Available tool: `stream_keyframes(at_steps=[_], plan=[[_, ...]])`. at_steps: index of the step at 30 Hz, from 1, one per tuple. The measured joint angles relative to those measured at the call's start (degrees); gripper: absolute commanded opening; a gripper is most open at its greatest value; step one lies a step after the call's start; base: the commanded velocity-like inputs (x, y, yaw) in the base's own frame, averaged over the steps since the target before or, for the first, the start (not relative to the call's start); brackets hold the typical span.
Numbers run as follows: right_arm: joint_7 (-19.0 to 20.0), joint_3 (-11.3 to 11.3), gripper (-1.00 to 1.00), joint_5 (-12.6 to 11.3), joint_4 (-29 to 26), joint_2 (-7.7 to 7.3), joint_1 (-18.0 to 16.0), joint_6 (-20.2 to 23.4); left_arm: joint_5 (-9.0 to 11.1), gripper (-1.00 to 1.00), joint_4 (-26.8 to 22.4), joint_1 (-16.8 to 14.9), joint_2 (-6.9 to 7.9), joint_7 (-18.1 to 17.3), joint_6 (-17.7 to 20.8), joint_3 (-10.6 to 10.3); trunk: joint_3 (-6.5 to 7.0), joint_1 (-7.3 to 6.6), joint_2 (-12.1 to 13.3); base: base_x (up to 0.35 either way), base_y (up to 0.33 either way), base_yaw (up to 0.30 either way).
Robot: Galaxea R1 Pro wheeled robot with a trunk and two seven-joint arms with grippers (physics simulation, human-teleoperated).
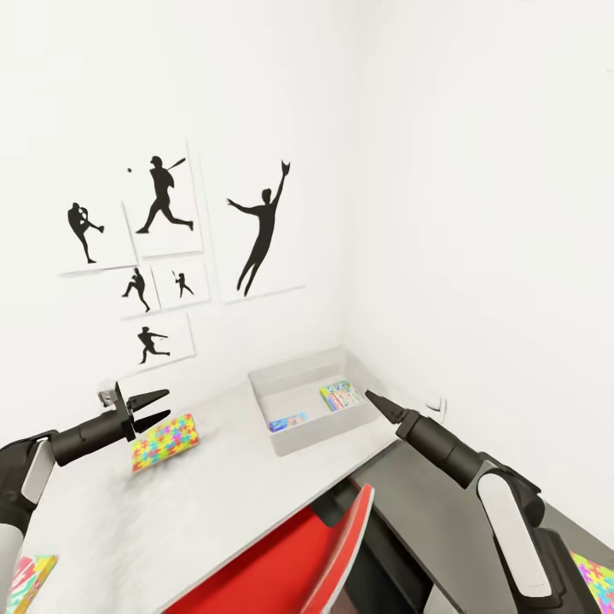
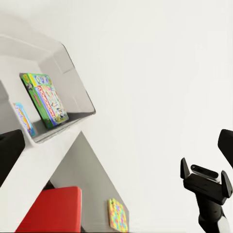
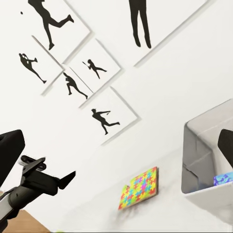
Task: Put all the toys in the child's room - the three board games (two on the bed and one on the table), the two jigsaw puzzles on the table, and the tennis ball on the table - inside the toy box on the table in the child's room.
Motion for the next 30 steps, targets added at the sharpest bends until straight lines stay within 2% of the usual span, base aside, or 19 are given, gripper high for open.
stream_keyframes(at_steps=[17,30], plan=[[-0.49,0.12,1.00,0.32,-0.02,0.46,0.01,-0.16,-0.11,1.00,-0.02,0.00,0.01,-0.05,-0.65,0.04,0.00,-0.01,0.01,-0.115,0.032,0.004],[-0.55,0.29,1.00,0.48,-0.07,0.61,-0.01,-0.10,-0.16,1.00,-0.03,0.02,0.03,0.00,-0.65,0.04,0.06,-0.01,0.00,-0.228,0.162,0.258]])
